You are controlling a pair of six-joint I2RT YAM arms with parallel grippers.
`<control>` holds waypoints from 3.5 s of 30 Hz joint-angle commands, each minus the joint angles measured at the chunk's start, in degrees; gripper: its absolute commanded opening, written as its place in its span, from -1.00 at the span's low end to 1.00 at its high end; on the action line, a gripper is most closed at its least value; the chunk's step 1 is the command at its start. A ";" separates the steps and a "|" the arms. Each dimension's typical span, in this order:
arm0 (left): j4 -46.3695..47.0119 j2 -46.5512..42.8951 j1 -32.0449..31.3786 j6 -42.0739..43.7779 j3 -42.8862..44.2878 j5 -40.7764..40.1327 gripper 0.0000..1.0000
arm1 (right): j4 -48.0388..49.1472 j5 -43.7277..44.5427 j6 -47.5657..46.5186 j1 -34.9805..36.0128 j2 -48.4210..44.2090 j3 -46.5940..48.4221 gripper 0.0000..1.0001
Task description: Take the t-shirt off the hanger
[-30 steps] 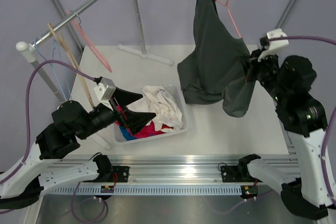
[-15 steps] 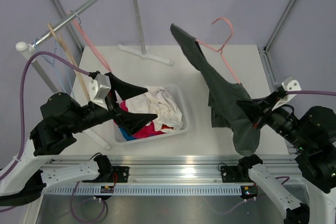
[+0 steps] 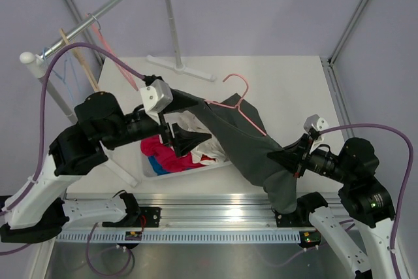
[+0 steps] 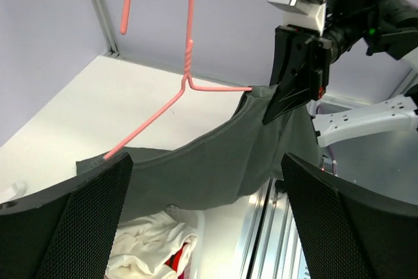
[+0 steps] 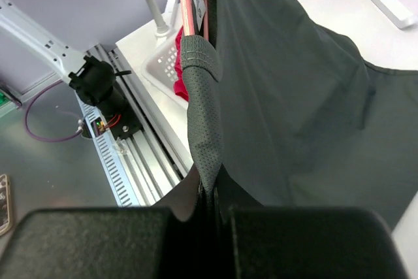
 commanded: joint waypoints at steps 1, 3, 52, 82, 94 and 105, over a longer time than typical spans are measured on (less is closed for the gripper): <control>-3.91 3.77 -0.17 2.38 3.25 -1.09 0.97 | 4.89 -4.84 -1.75 0.16 0.67 0.72 -1.00; -3.73 4.74 -0.17 2.90 3.60 -0.83 0.93 | 5.33 -6.50 -1.92 0.16 -0.64 0.64 -1.00; 5.50 14.59 -0.08 -9.22 11.16 13.72 -1.00 | 11.23 -5.66 4.14 0.16 1.37 0.28 0.16; 6.44 3.25 -0.08 -11.59 9.76 -11.28 -1.00 | 9.73 38.83 11.70 0.16 13.14 4.32 -1.00; 7.61 1.49 -0.08 -11.94 14.32 -16.38 -1.00 | 8.32 45.00 14.69 0.16 16.57 8.63 -1.00; 3.65 -1.67 -0.08 -10.28 11.87 -17.26 -1.00 | 10.08 40.00 14.25 -0.81 29.93 18.73 -1.00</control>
